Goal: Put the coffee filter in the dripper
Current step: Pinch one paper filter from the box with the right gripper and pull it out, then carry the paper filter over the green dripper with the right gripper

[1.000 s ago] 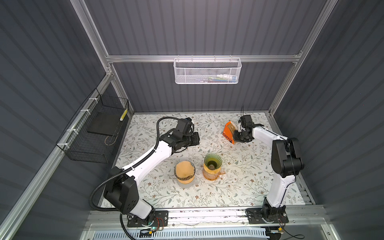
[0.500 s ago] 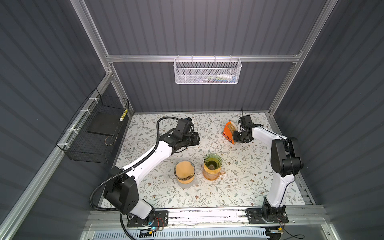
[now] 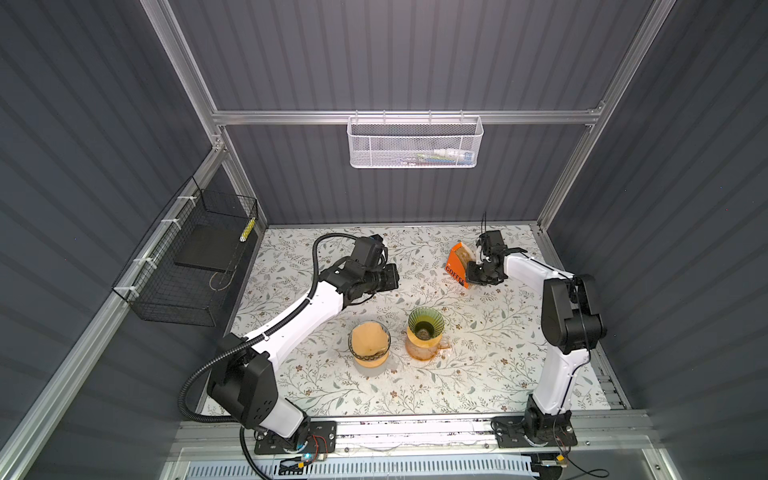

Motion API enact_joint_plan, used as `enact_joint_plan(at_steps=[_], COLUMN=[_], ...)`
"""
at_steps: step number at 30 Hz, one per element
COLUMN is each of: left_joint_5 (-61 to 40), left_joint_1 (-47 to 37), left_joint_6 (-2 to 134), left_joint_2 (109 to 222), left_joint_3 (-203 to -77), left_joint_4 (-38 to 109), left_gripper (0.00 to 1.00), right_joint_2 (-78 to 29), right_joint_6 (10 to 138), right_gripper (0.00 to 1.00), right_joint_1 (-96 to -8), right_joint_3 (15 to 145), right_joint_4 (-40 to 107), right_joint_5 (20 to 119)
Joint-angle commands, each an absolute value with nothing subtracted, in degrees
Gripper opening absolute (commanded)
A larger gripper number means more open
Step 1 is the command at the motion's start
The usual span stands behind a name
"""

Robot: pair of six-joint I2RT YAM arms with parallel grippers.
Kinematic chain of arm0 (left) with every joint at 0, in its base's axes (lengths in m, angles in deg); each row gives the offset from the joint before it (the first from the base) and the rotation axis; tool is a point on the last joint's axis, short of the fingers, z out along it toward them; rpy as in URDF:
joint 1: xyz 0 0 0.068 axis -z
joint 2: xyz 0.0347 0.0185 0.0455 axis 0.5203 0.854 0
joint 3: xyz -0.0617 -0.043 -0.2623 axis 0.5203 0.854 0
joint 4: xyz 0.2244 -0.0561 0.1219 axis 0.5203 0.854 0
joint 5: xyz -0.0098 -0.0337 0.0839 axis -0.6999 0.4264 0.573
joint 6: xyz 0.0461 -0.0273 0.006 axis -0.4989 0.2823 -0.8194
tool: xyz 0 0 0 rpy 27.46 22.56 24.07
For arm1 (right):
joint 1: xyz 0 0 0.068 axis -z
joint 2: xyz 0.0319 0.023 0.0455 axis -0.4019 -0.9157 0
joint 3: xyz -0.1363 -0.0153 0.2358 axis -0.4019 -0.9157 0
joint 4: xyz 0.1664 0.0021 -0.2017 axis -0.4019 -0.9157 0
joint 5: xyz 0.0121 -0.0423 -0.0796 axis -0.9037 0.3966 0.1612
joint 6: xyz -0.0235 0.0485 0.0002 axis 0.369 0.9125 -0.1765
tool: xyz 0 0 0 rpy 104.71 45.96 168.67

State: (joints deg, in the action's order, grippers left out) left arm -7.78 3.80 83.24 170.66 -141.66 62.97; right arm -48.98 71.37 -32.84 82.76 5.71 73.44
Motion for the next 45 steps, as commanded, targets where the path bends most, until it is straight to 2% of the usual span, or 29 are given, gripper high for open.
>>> enact_joint_plan(at_steps=[1,29,45], left_joint_5=[-8.4,-8.8,-9.5], left_joint_1=[3.5,3.5,3.5], left_joint_6=[84.0,84.4,84.3], left_joint_2=[170.3,167.5,163.5], left_joint_3=[-141.0,-139.6,-137.4], left_joint_4=[62.9,62.5,62.1], left_gripper=[0.12,0.12,0.12], right_joint_2=[-47.4,-38.9,-29.8], right_joint_6=[71.5,73.1,74.4], right_gripper=[0.0,0.0,0.0], right_joint_1=[-32.7,-33.8,-36.6], right_joint_3=[82.7,75.2,69.2], right_joint_4=[4.5,4.4,1.8], right_joint_5=[73.1,72.7,74.5])
